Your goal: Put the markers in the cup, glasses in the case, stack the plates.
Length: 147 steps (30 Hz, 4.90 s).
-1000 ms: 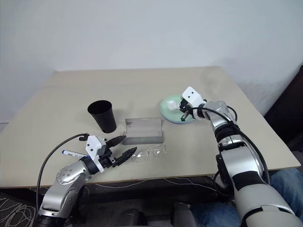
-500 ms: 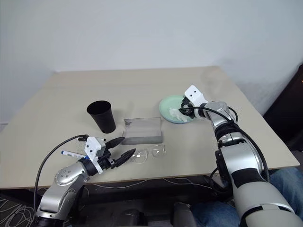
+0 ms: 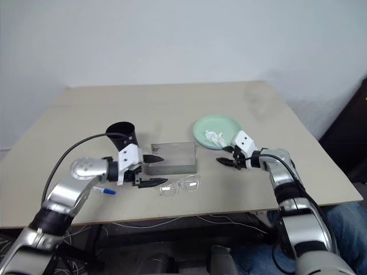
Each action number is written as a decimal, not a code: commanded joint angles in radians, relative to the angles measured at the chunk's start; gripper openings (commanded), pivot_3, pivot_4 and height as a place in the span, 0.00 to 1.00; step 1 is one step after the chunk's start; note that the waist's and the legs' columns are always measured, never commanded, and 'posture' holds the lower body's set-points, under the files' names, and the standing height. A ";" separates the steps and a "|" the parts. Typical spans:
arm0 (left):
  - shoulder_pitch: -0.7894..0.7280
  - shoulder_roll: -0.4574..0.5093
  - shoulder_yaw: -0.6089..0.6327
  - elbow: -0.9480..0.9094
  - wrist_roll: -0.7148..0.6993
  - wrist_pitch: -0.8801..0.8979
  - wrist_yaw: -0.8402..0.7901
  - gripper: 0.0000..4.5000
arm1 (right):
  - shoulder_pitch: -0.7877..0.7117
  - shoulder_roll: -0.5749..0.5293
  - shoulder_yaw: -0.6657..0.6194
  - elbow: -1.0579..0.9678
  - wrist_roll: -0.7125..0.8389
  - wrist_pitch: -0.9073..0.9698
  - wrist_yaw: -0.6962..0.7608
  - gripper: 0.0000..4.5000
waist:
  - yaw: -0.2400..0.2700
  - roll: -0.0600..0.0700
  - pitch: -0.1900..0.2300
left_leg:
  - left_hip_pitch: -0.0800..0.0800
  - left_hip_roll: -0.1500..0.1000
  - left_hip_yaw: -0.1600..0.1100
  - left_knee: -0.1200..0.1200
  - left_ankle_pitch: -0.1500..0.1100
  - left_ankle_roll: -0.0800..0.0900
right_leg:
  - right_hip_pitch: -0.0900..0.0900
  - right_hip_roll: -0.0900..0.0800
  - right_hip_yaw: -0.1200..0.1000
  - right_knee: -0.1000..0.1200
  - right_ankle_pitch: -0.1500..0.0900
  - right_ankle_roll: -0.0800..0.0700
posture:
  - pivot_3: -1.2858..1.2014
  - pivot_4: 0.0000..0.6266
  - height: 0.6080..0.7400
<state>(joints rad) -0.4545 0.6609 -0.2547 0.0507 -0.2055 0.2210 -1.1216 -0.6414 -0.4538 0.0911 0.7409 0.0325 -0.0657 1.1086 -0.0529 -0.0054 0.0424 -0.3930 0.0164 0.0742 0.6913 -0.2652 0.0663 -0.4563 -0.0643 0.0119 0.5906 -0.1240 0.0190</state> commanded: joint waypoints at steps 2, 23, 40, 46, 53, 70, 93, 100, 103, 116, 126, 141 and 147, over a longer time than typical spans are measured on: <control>-0.166 -0.004 -0.073 0.115 0.075 -0.042 -0.119 0.82 | 0.071 0.001 -0.026 -0.173 0.108 0.069 0.078 0.57 | 0.001 0.000 0.000 | 0.000 0.000 0.000 0.001 0.000 0.000 | 0.000 0.000 0.000 0.000 0.000 0.000 | 0.52 0.00 0.86; -0.374 -0.156 -0.211 0.348 0.161 0.096 -0.365 0.82 | 0.244 0.076 -0.043 -0.350 0.154 0.075 -0.122 0.57 | 0.002 -0.001 0.000 | -0.001 -0.001 -0.003 0.003 0.000 0.001 | 0.000 -0.001 0.002 0.001 0.000 0.000 | 0.52 0.00 0.86; -0.432 -0.268 -0.225 0.542 0.222 0.137 -0.355 0.78 | 0.271 0.065 -0.054 -0.392 0.154 0.076 -0.183 0.58 | 0.002 -0.002 0.001 | -0.001 -0.001 -0.004 0.004 0.000 0.002 | 0.000 -0.001 0.002 0.000 0.000 0.000 | 0.52 0.00 0.86; -0.431 -0.286 -0.220 0.567 0.241 0.135 -0.339 0.37 | 0.299 0.042 -0.095 -0.499 0.268 0.152 -0.108 0.59 | 0.003 -0.002 0.001 | -0.002 -0.001 -0.005 0.004 0.000 0.002 | 0.000 -0.001 0.002 0.000 0.000 0.000 | 0.52 0.00 0.86; -0.427 -0.289 -0.213 0.570 0.245 0.126 -0.332 0.21 | 0.351 -0.019 -0.108 -0.642 0.362 0.252 -0.036 0.59 | 0.003 -0.002 0.000 | -0.001 -0.001 -0.005 0.005 0.000 0.002 | 0.000 -0.001 0.002 0.001 0.000 0.000 | 0.52 0.00 0.86; -0.441 -0.281 -0.192 0.568 0.225 0.119 -0.341 0.00 | 0.358 -0.046 -0.078 -0.683 0.367 0.301 -0.017 0.59 | 0.008 -0.003 0.001 | -0.002 -0.001 -0.005 0.005 0.000 0.002 | 0.000 -0.001 0.002 0.000 0.000 0.000 | 0.52 0.00 0.86; -0.627 -0.236 -0.096 0.689 0.261 -0.124 -0.209 0.00 | 0.299 -0.040 -0.071 -0.580 0.329 0.253 -0.027 0.59 | 0.007 -0.004 0.001 | -0.002 -0.002 -0.005 0.006 0.000 0.002 | 0.001 -0.001 0.002 0.001 0.000 0.000 | 0.52 0.00 0.86; -0.680 -0.291 -0.117 0.920 0.361 -0.340 -0.090 0.00 | 0.302 -0.031 -0.068 -0.583 0.326 0.253 -0.032 0.59 | 0.009 -0.004 0.002 | -0.002 -0.002 -0.003 0.006 0.000 0.002 | 0.001 -0.001 0.002 0.000 0.000 0.001 | 0.52 0.00 0.86; -0.691 -0.307 -0.142 0.991 0.418 -0.416 -0.053 0.00 | 0.308 -0.030 -0.068 -0.592 0.327 0.255 -0.036 0.59 | 0.008 -0.005 0.002 | -0.003 -0.002 -0.003 0.006 0.000 0.002 | 0.001 -0.002 0.002 0.000 0.000 0.001 | 0.52 0.00 0.86; -0.675 -0.329 -0.164 1.091 0.484 -0.430 -0.211 0.00 | 0.344 -0.030 -0.070 -0.623 0.328 0.256 -0.066 0.59 | 0.008 -0.006 0.002 | -0.003 -0.002 -0.003 0.006 0.000 0.002 | 0.001 -0.002 0.001 0.000 0.000 0.001 | 0.52 0.00 0.86; -0.635 -0.320 -0.153 1.039 0.477 -0.345 -0.283 0.00 | 0.324 -0.022 -0.058 -0.606 0.321 0.247 -0.068 0.59 | 0.007 -0.006 0.002 | -0.002 -0.002 -0.004 0.006 0.000 0.003 | 0.001 -0.002 0.002 0.000 0.000 0.001 | 0.52 0.00 0.86; -0.682 -0.337 -0.067 1.061 0.427 -0.371 -0.181 0.00 | 0.309 -0.016 -0.045 -0.580 0.318 0.237 -0.063 0.59 | 0.008 -0.006 0.002 | -0.002 -0.002 -0.004 0.007 0.000 0.003 | 0.001 -0.002 0.002 0.001 0.001 0.002 | 0.52 0.00 0.86; -0.688 -0.328 -0.079 1.066 0.446 -0.382 -0.205 0.00 | 0.305 -0.012 -0.044 -0.572 0.315 0.230 -0.063 0.59 | 0.008 -0.006 0.002 | -0.002 -0.002 -0.003 0.008 0.000 0.003 | 0.001 -0.002 0.002 0.000 0.001 0.002 | 0.52 0.00 0.86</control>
<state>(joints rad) -1.1124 0.3209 -0.3339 1.1291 0.2384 -0.1494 -1.3132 -0.3065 -0.4654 0.0597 0.1820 0.3477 0.1871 1.0428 -0.0453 -0.0115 0.0444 -0.3953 0.0146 0.0708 0.6989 -0.2657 0.0696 -0.4550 -0.0659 0.0136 0.5910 -0.1230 0.0213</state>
